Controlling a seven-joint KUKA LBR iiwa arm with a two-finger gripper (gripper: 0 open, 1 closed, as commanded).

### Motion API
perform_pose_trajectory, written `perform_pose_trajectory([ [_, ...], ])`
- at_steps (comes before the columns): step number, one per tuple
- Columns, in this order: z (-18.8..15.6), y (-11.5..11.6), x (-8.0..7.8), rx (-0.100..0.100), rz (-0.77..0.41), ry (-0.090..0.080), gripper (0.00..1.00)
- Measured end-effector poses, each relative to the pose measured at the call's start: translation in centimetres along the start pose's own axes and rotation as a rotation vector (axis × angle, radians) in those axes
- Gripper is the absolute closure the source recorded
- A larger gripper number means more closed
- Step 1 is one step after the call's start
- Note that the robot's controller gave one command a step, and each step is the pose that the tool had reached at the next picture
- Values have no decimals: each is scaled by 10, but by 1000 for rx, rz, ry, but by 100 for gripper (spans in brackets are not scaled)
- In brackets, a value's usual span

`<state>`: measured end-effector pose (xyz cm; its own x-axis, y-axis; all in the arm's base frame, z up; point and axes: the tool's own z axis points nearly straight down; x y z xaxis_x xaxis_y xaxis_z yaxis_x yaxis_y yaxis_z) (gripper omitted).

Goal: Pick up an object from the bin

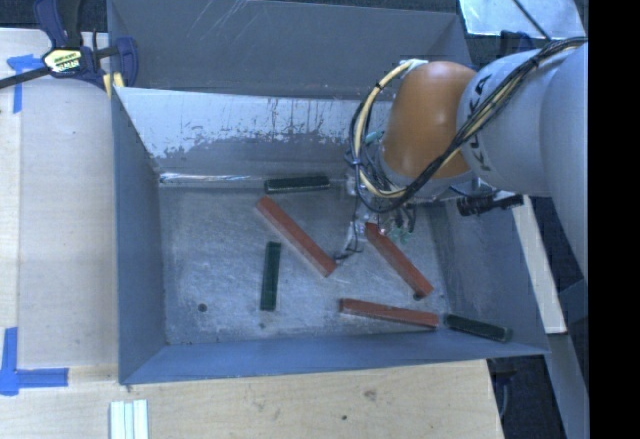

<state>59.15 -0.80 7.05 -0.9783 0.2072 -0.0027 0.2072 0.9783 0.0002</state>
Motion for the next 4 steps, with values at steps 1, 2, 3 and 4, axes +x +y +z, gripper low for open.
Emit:
perform_pose_trajectory([
  [1,-29,80,29,-4,361,-1,0],
  [2,0,60,-6,-1,341,5,0],
  [3,-7,60,-12,-6,340,-18,100],
  [4,-43,-7,-8,2,177,-5,100],
])
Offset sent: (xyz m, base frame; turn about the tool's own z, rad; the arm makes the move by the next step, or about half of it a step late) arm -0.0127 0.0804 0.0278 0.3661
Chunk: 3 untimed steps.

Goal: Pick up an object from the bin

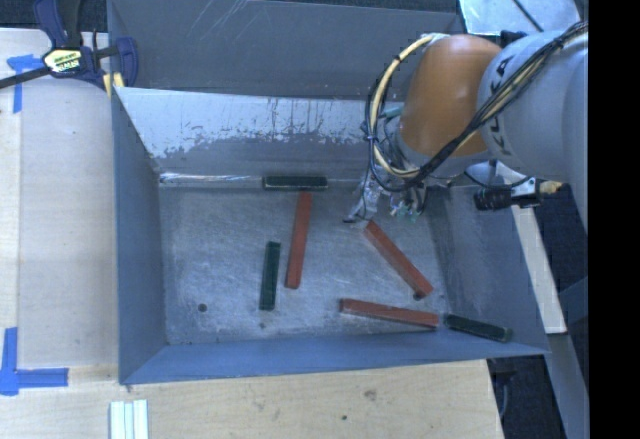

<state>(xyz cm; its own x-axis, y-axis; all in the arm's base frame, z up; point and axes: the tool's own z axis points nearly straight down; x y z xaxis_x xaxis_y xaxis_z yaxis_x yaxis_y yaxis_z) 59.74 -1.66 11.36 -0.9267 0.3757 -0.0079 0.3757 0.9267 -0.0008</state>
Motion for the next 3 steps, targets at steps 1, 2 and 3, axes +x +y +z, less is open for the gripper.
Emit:
perform_pose_trajectory([
  [1,1,2,2,-1,-3,3,0],
  [2,7,69,13,-6,-427,2,0],
  [3,-61,63,23,-5,-609,-1,0],
])
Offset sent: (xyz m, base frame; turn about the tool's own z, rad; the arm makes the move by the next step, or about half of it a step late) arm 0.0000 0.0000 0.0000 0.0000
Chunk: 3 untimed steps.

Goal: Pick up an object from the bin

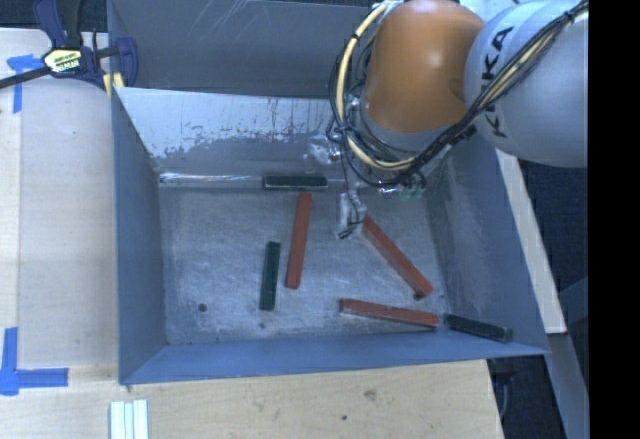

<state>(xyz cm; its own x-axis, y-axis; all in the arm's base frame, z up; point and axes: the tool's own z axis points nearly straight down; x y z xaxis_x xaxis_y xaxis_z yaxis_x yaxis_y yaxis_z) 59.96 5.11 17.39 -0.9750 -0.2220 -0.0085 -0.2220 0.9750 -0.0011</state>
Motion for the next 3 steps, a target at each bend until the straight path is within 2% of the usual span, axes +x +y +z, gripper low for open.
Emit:
perform_pose_trajectory([
  [1,99,16,-9,-4,-376,10,0],
  [2,97,15,-11,-3,-372,6,100],
  [3,-32,20,-3,1,-388,-4,100],
])
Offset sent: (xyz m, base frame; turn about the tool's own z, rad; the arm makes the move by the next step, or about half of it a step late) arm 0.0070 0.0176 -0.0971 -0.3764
